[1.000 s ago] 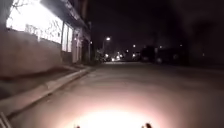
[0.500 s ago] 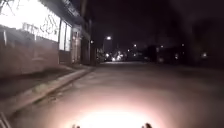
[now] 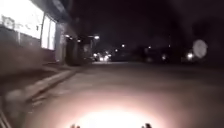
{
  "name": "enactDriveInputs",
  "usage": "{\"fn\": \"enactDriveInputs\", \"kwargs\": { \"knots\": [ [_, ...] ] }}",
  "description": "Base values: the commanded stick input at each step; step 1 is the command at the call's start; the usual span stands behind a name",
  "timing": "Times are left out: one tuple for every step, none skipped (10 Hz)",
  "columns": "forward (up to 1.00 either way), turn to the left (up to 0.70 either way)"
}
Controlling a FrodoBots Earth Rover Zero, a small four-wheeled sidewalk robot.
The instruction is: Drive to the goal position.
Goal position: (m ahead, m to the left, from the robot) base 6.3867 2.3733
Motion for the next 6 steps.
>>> {"fn": "enactDriveInputs", "kwargs": {
  "knots": [
    [0.7, 0.0],
    [0.7, 0.0],
    [0.7, 0.0],
    [0.7, 0.0],
    [0.7, 0.0],
    [0.7, 0.0]
  ]
}}
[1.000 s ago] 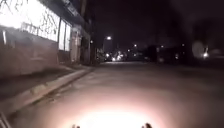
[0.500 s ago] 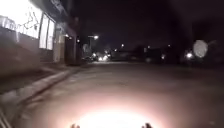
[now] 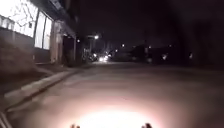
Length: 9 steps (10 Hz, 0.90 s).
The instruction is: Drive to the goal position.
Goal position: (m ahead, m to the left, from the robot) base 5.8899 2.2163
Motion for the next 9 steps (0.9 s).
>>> {"fn": "enactDriveInputs", "kwargs": {
  "knots": [
    [0.7, 0.0],
    [0.7, 0.0],
    [0.7, 0.0],
    [0.7, 0.0],
    [0.7, 0.0],
    [0.7, 0.0],
    [0.7, 0.0],
    [0.7, 0.0],
    [0.7, 0.0]
  ]
}}
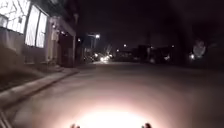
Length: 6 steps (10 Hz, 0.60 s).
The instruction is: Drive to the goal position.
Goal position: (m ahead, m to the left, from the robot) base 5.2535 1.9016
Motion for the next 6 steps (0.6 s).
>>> {"fn": "enactDriveInputs", "kwargs": {
  "knots": [
    [0.7, 0.0],
    [0.7, 0.0],
    [0.7, 0.0],
    [0.7, 0.0],
    [0.7, 0.0],
    [0.7, 0.0]
  ]
}}
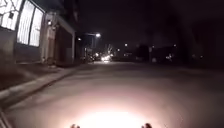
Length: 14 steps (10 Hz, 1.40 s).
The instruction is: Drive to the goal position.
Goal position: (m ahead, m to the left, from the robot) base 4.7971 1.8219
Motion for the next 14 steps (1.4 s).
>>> {"fn": "enactDriveInputs", "kwargs": {
  "knots": [
    [0.7, 0.0],
    [0.7, 0.0],
    [0.7, 0.0],
    [0.7, 0.0],
    [0.7, 0.0],
    [0.7, 0.0],
    [0.7, 0.01],
    [0.7, 0.19],
    [0.7, 0.29],
    [0.7, 0.0],
    [0.7, 0.0],
    [0.7, 0.0],
    [0.7, 0.0],
    [0.7, 0.0]
  ]
}}
